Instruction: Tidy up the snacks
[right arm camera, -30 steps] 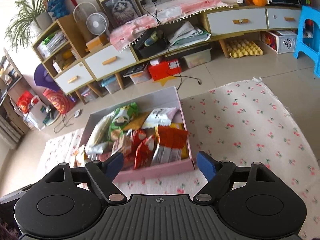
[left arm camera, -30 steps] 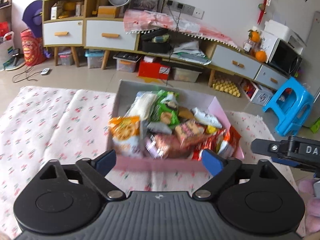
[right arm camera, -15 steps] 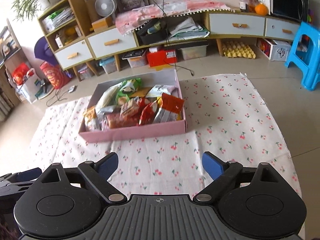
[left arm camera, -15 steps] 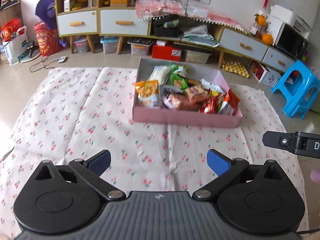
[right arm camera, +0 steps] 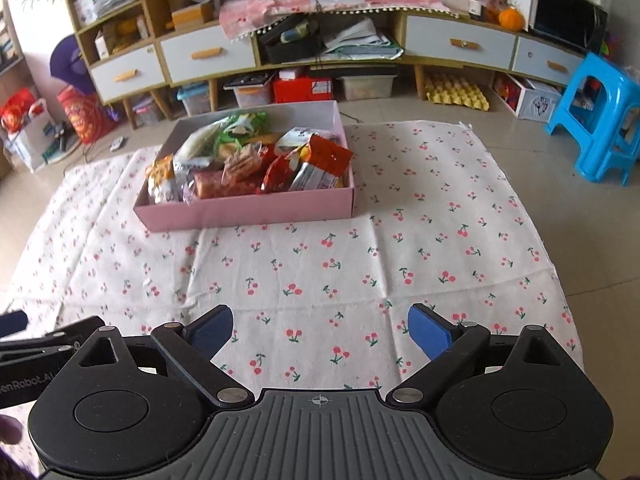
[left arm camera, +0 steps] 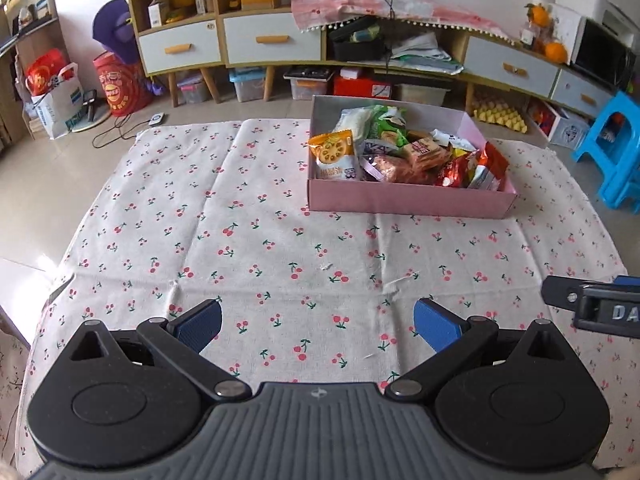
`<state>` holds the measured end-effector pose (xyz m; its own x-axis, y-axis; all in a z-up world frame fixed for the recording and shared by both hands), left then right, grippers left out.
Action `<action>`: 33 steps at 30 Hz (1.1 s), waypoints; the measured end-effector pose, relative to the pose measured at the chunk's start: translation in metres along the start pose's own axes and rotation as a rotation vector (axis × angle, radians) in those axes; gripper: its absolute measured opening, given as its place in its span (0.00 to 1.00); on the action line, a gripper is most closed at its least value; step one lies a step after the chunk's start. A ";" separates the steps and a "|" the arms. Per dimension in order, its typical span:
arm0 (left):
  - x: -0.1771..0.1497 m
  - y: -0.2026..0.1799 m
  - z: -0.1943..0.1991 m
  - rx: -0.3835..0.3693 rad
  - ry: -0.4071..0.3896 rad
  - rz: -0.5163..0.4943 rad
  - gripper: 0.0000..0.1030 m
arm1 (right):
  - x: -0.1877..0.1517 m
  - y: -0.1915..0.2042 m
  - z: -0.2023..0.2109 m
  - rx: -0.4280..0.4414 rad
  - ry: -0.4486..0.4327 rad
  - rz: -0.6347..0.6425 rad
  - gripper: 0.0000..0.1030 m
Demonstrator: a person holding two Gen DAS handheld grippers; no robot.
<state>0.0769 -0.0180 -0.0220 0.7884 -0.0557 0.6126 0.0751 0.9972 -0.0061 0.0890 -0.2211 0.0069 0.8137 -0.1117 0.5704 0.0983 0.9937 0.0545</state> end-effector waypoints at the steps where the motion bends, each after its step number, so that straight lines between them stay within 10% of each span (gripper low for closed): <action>1: 0.000 0.000 0.000 -0.008 0.005 0.002 1.00 | 0.000 0.001 -0.002 -0.002 0.002 0.005 0.93; 33: -0.006 -0.009 -0.004 -0.026 0.051 0.019 1.00 | -0.001 -0.002 -0.002 0.039 0.020 -0.037 0.93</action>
<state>0.0740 -0.0272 -0.0284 0.8199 -0.0399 0.5711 0.0750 0.9965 -0.0380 0.0893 -0.2229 0.0046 0.8210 -0.1483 0.5513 0.1065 0.9885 0.1072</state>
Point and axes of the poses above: each gripper's, at about its wrist camera, not at the fingertips, and z roughly against the way its jaws point, y to its left, x to its top, the point moved 4 cm from there along -z, roughly the way its jaws point, and after that the axes turned 1 degree about -x, right-handed, at the moved point
